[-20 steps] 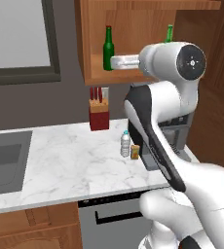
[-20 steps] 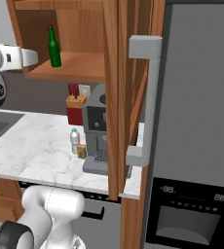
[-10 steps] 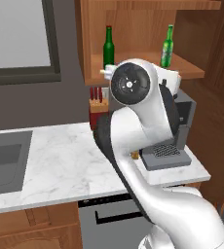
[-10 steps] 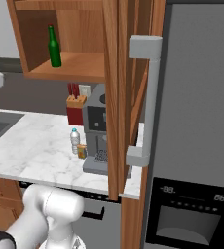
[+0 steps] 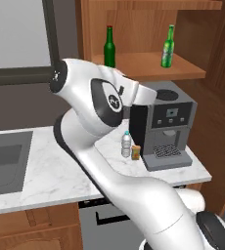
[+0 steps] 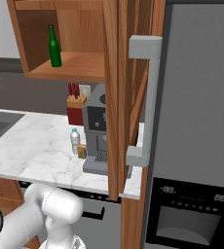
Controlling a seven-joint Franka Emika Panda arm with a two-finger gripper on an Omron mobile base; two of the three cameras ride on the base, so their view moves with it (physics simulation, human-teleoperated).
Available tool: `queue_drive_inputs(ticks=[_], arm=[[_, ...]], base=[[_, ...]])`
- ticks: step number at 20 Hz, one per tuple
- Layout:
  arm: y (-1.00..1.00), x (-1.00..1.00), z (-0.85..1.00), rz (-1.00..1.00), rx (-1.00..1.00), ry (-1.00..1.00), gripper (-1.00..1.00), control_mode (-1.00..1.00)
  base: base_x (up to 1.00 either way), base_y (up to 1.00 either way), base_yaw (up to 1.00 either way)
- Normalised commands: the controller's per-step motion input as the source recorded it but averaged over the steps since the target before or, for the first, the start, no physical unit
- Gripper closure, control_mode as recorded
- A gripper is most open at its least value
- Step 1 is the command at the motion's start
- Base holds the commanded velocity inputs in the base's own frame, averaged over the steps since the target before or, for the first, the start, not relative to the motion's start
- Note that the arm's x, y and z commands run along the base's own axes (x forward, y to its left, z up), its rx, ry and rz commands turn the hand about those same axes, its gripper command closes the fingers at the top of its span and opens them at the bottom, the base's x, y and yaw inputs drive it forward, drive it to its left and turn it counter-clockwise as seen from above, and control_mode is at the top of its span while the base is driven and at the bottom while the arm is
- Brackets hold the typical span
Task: Sort all alcoholic drinks to one cabinet, and non-alcoholic drinks to the other.
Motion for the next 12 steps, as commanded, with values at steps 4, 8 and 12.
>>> queue_drive_inputs(ticks=[4, 8, 12], arm=[[0.0, 0.2, -0.5, -0.19, 0.0, 0.07, -1.0, -1.0], [0.0, 0.04, -0.52, -0.08, 0.0, 0.02, -1.0, -1.0], [0.0, 0.0, -0.49, 0.0, 0.0, 0.0, -1.0, -1.0]], base=[[0.0, 0.0, 0.0], [0.0, 0.0, 0.0], [0.0, 0.0, 0.0]])
